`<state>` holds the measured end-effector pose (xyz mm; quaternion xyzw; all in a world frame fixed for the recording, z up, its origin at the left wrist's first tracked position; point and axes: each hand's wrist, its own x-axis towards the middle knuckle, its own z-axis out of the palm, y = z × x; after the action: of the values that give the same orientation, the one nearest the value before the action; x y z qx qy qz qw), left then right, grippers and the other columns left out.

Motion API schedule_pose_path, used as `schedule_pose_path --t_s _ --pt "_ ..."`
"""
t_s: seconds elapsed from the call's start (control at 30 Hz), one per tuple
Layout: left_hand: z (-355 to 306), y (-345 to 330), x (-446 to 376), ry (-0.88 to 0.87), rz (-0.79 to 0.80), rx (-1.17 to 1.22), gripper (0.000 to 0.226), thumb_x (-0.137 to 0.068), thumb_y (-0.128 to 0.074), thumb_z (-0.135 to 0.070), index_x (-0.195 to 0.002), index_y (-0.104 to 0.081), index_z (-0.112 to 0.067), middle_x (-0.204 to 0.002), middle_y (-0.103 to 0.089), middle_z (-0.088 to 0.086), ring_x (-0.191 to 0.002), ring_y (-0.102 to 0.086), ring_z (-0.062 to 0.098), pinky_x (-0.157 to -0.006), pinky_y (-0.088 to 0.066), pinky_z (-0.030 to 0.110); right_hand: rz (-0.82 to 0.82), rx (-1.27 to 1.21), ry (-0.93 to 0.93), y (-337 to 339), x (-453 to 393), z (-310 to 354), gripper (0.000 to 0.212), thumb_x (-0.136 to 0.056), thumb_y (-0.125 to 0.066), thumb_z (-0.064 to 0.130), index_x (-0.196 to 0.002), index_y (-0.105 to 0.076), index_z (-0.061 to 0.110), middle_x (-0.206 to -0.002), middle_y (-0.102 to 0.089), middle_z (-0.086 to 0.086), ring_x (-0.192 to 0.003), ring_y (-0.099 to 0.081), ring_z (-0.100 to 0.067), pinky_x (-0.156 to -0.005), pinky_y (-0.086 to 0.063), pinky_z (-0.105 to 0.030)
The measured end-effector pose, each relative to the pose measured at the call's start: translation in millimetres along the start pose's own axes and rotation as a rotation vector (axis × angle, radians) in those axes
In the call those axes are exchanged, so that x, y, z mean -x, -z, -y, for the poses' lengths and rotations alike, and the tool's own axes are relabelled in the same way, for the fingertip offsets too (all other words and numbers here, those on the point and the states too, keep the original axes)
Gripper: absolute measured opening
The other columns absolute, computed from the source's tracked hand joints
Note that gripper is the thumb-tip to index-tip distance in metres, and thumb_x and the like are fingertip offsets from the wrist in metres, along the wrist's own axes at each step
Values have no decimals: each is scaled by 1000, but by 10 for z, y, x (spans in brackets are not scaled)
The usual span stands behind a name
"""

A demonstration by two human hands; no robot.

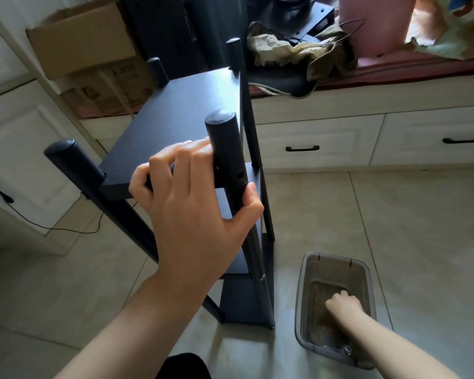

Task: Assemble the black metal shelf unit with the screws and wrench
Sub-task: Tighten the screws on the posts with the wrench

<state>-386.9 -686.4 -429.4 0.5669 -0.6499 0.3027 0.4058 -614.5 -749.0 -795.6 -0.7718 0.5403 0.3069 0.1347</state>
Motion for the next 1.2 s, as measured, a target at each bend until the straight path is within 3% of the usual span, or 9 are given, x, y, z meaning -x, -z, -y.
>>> schedule_pose_path --t_s 0.33,0.7,0.87,1.03,1.13,1.2 --pt "1 -4 6 14 12 -15 32 -83 -61 -38 -97 -61 -9 -103 -64 3 -111 -49 24 -96 -29 44 -14 20 -7 -135 -207 -17 31 -102 -46 13 -128 -61 12 -131 -60 -8 -121 -55 -26 -99 -45 -37" --pt "-25 3 -2 31 25 -9 30 -82 -61 -38 -97 -60 -11 -104 -62 0 -111 -48 23 -97 -24 36 45 20 29 32 -231 -56 27 -100 -50 15 -122 -64 16 -124 -64 -4 -114 -61 -23 -98 -49 -37" --pt "-15 8 -5 25 5 22 30 -82 -62 -37 -98 -59 -13 -104 -63 0 -109 -49 23 -95 -27 39 19 -20 27 405 -150 -93 34 -99 -43 12 -129 -59 15 -132 -57 -6 -122 -55 -28 -95 -47 -39" --pt "-4 41 -11 15 36 25 33 -84 -62 -39 -103 -62 -11 -105 -65 2 -108 -51 25 -95 -28 42 -41 12 91 1071 149 -101 33 -98 -51 19 -129 -54 9 -137 -54 -12 -127 -53 -31 -97 -45 -40" --pt "11 81 -11 17 49 56 36 -85 -64 -40 -106 -64 -11 -109 -65 1 -111 -51 23 -96 -28 40 -108 45 158 1465 497 -93 38 -97 -59 30 -128 -55 7 -133 -57 -13 -123 -57 -33 -95 -48 -40" --pt "12 110 -16 22 69 82 39 -85 -65 -41 -110 -64 -11 -112 -65 1 -113 -50 22 -97 -27 39 -148 99 215 1712 771 -58 32 -98 -57 24 -124 -57 5 -128 -59 -16 -118 -59 -35 -91 -51 -42"
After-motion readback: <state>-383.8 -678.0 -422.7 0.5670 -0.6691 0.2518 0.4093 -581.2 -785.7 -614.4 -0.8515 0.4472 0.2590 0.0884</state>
